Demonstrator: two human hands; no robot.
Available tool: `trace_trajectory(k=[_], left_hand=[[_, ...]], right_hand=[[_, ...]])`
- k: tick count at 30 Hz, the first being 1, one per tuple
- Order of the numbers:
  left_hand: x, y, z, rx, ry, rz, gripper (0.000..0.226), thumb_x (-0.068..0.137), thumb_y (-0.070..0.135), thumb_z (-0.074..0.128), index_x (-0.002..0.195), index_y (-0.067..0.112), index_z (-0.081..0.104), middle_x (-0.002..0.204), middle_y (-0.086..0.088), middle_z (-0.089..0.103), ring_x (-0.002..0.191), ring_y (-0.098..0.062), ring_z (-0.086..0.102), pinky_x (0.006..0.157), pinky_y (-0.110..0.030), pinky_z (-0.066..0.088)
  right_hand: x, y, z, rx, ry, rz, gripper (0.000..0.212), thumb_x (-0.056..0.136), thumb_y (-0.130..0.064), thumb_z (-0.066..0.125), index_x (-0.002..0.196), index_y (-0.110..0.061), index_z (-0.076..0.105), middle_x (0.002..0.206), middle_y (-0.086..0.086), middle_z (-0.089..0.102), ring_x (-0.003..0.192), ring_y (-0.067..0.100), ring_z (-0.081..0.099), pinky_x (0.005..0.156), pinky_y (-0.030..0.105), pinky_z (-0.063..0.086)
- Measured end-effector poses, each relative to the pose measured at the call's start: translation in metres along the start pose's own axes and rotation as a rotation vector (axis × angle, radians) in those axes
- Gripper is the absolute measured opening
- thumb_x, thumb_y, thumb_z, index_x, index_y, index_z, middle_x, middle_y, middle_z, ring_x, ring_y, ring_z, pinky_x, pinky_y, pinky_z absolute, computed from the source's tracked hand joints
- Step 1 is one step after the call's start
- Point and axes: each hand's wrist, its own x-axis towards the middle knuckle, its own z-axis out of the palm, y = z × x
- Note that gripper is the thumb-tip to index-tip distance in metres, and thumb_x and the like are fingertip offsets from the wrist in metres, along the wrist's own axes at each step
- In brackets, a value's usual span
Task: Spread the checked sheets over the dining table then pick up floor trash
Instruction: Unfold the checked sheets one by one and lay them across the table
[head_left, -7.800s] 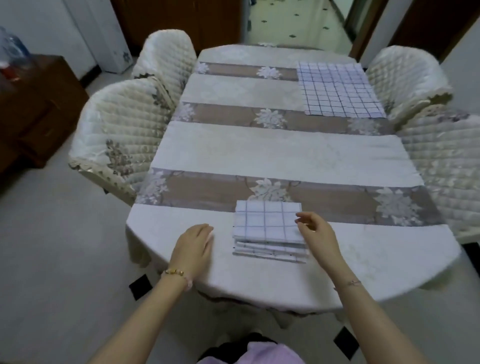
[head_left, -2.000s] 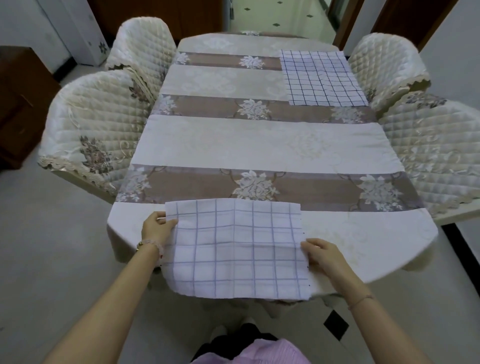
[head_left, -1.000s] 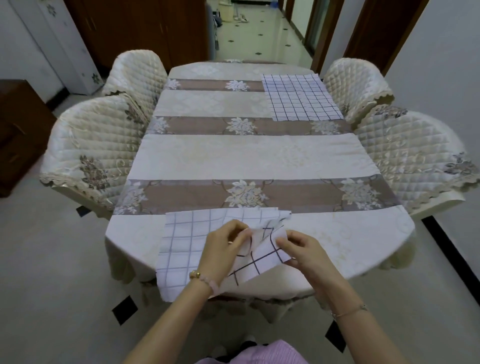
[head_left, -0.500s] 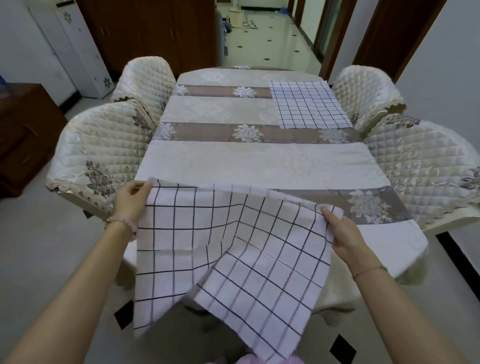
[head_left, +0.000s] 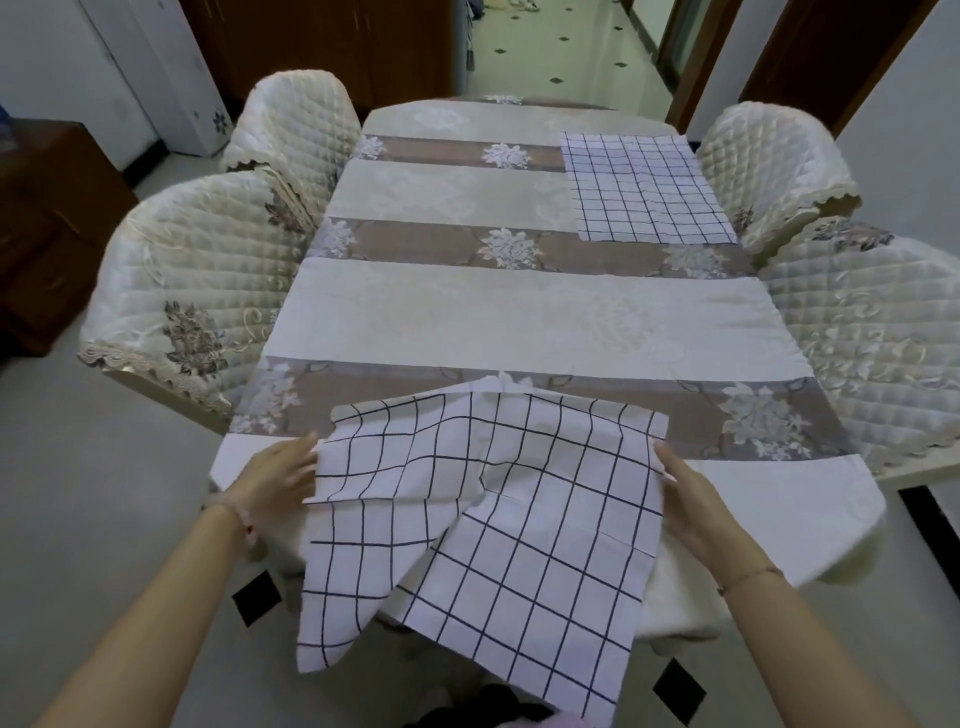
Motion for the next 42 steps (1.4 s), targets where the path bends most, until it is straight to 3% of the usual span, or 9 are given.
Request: trace_trajectory(k=[3,6,9,16,21,23,26,32,42], left_hand=[[-0.013,-0.02,-0.007,-0.002,-0.061,-0.047,0.015,0.087,0.025,0.057,0.091,0.01,0.06,0.072,0.0,0.075,0.076,-0.017,0.065,0.051,-0.021,0.054],[-0.028,-0.036,-0.013,0.085,-0.162,-0.141,0.037,0.071,0.028,0.071,0.1,0.006,0.064,0.098,-0.013,0.07,0.087,-0.025,0.066,0.068,-0.037,0.055],[-0.044,-0.048,-0.009,0.129,-0.151,-0.071,0.012,0.087,0.013,0.06,0.089,0.001,0.061,0.069,-0.007,0.069,0.067,-0.019,0.069,0.064,-0.034,0.056],[-0.103,-0.046,-0.019,-0.024,0.19,0.288,0.008,0.088,0.011,0.057,0.086,0.012,0.064,0.08,-0.004,0.069,0.072,-0.016,0.064,0.056,-0.024,0.05],[-0.154,-0.059,-0.066,-0.072,0.464,0.422,0.01,0.089,0.015,0.057,0.085,0.02,0.065,0.086,-0.004,0.065,0.083,-0.024,0.059,0.068,-0.033,0.048],[-0.177,-0.075,-0.093,-0.104,0.582,0.428,0.008,0.088,0.017,0.058,0.086,0.019,0.065,0.088,-0.003,0.065,0.089,-0.025,0.058,0.078,-0.04,0.049],[-0.211,-0.106,-0.126,-0.203,0.734,0.394,0.011,0.088,0.02,0.058,0.095,0.016,0.065,0.099,-0.008,0.065,0.096,-0.027,0.059,0.092,-0.049,0.047],[-0.269,-0.163,-0.175,-0.376,1.013,0.364,0.007,0.09,0.015,0.056,0.091,0.015,0.063,0.09,-0.007,0.063,0.086,-0.02,0.058,0.079,-0.031,0.048],[-0.254,-0.249,-0.313,-0.459,1.186,0.063,0.027,0.091,0.019,0.057,0.108,-0.001,0.062,0.105,-0.015,0.061,0.103,-0.027,0.055,0.092,-0.04,0.042]], right_hand=[[-0.016,0.023,-0.011,-0.039,-0.048,-0.037,0.022,0.09,-0.017,0.058,0.103,-0.002,0.066,0.106,0.018,0.07,0.083,0.026,0.071,0.066,0.031,0.055],[-0.025,0.046,-0.012,-0.164,-0.032,-0.035,0.018,0.086,-0.008,0.062,0.101,0.002,0.066,0.102,0.021,0.071,0.085,0.031,0.069,0.072,0.036,0.052],[-0.038,0.055,-0.009,-0.22,-0.017,-0.058,0.019,0.085,-0.008,0.064,0.101,0.002,0.068,0.094,0.016,0.073,0.079,0.027,0.069,0.066,0.031,0.053],[-0.066,0.012,0.015,-0.247,-0.017,-0.352,0.013,0.087,-0.018,0.063,0.089,-0.008,0.071,0.094,0.016,0.072,0.092,0.031,0.066,0.084,0.047,0.054],[-0.078,-0.024,0.073,-0.263,-0.206,-0.499,0.01,0.088,-0.016,0.061,0.091,-0.017,0.071,0.091,0.004,0.073,0.083,0.019,0.067,0.077,0.035,0.053],[-0.078,-0.023,0.104,-0.309,-0.326,-0.519,0.019,0.085,-0.025,0.065,0.092,-0.007,0.07,0.09,0.01,0.069,0.083,0.023,0.064,0.079,0.042,0.052],[-0.072,-0.011,0.154,-0.399,-0.49,-0.533,0.077,0.061,-0.058,0.075,0.086,0.012,0.053,0.08,0.015,0.053,0.075,0.026,0.053,0.071,0.044,0.047],[-0.092,0.021,0.252,-0.485,-0.721,-0.441,0.017,0.087,-0.019,0.062,0.087,-0.003,0.068,0.086,0.011,0.067,0.081,0.022,0.06,0.076,0.037,0.048],[-0.095,0.13,0.412,-0.737,-0.751,-0.295,0.032,0.088,-0.025,0.062,0.079,0.006,0.063,0.074,0.006,0.061,0.075,0.019,0.055,0.069,0.03,0.042]])
